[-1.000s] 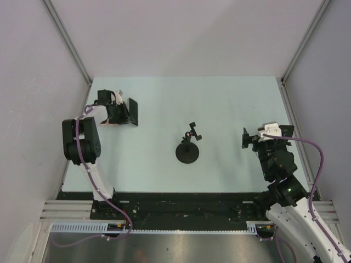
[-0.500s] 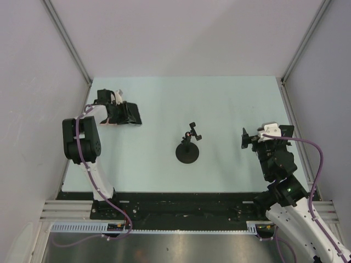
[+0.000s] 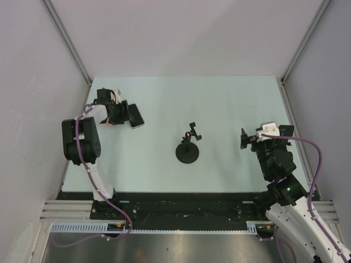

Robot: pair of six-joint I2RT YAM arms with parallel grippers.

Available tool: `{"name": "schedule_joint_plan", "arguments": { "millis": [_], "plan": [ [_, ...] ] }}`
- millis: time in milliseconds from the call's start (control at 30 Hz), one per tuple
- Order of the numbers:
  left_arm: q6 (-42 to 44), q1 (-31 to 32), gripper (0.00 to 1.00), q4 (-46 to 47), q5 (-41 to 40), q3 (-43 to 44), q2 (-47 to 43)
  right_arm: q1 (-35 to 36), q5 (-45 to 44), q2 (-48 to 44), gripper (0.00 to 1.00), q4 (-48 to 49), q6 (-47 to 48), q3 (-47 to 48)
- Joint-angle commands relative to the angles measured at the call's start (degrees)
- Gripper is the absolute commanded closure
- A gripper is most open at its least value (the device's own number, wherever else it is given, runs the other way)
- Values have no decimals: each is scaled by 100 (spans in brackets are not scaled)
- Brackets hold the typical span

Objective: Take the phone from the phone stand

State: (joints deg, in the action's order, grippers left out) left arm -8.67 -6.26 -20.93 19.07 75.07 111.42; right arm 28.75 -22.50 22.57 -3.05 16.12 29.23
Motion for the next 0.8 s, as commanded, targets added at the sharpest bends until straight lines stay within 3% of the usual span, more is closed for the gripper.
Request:
{"name": "schedule_joint_plan", "arguments": {
  "millis": [0, 100, 133, 167, 467, 767],
  "plan": [
    [102, 204, 31, 19, -368, 140, -524, -27, 53, 11, 2, 243, -56, -5],
    [-56, 485, 13, 27, -1122, 43, -787, -19, 62, 2, 2, 243, -56, -5],
    [-100, 573, 3, 19, -1647, -18, -849, -19, 53, 2, 3, 243, -56, 3],
    [-161, 800, 0, 36, -1878, -45, -919, -19, 70, -7, 3, 243, -56, -5],
    [-715, 1803, 0, 27, -3864, 52, -648, -1, 158, -59, 2, 243, -100, -14],
    [-1585, 1971, 0, 19, -4209, 78, -314, 52, 194, -77, 2, 243, -91, -32]
  ]
}}
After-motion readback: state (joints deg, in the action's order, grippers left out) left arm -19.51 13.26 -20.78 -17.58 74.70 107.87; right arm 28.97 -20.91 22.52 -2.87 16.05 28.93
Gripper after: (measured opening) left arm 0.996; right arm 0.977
